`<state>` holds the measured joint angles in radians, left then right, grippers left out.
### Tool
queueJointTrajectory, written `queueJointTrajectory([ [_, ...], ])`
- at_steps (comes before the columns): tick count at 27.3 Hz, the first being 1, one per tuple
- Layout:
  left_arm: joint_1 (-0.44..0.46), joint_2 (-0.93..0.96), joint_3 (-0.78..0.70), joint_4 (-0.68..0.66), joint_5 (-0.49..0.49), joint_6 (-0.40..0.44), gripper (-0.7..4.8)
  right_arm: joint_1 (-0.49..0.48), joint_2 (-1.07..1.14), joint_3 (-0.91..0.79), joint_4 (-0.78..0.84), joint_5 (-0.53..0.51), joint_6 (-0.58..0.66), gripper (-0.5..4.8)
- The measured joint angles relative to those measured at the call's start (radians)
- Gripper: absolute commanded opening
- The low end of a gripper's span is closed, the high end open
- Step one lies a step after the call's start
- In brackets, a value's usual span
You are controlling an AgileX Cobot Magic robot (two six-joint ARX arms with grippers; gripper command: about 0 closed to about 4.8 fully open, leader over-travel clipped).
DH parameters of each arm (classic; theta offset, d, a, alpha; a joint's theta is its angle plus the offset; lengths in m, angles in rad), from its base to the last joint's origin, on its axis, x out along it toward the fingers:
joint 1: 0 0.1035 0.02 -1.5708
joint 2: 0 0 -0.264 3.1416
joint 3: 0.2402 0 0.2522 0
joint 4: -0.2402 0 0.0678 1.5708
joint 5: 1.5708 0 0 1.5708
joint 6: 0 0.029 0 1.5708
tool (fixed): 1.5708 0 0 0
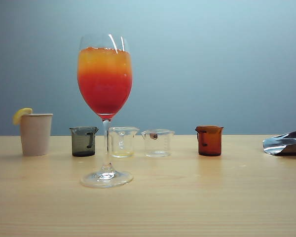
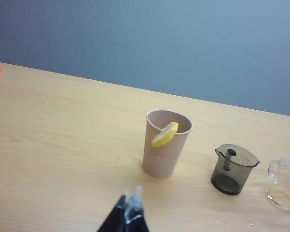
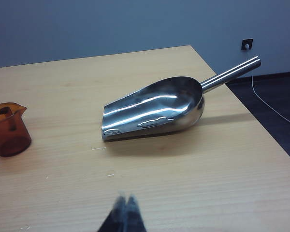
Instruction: Pick up the lemon slice from the paper cup on the left and carefully insert it into the rim of the goblet.
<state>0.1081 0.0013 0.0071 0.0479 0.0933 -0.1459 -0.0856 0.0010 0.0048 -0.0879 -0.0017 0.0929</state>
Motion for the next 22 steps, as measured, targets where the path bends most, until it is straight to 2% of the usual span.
queueJointTrajectory([
  [7, 0.000, 0.000, 0.000, -0.010, 0.000, 0.000, -0.06, 0.000, 0.000, 0.000, -0.061, 0.000, -0.040, -0.08],
  [13, 0.000, 0.000, 0.008, -0.008, 0.000, 0.020, -0.05, 0.003, 0.000, 0.014, -0.037, -0.001, -0.045, -0.08],
  [19, 0.000, 0.000, 0.107, 0.018, -0.036, 0.022, -0.05, 0.039, 0.035, 0.211, -0.043, -0.001, -0.005, -0.09],
  [22, 0.000, 0.023, 0.166, -0.073, -0.033, 0.022, -0.05, 0.058, 0.108, 0.297, -0.060, -0.001, 0.019, -0.09],
])
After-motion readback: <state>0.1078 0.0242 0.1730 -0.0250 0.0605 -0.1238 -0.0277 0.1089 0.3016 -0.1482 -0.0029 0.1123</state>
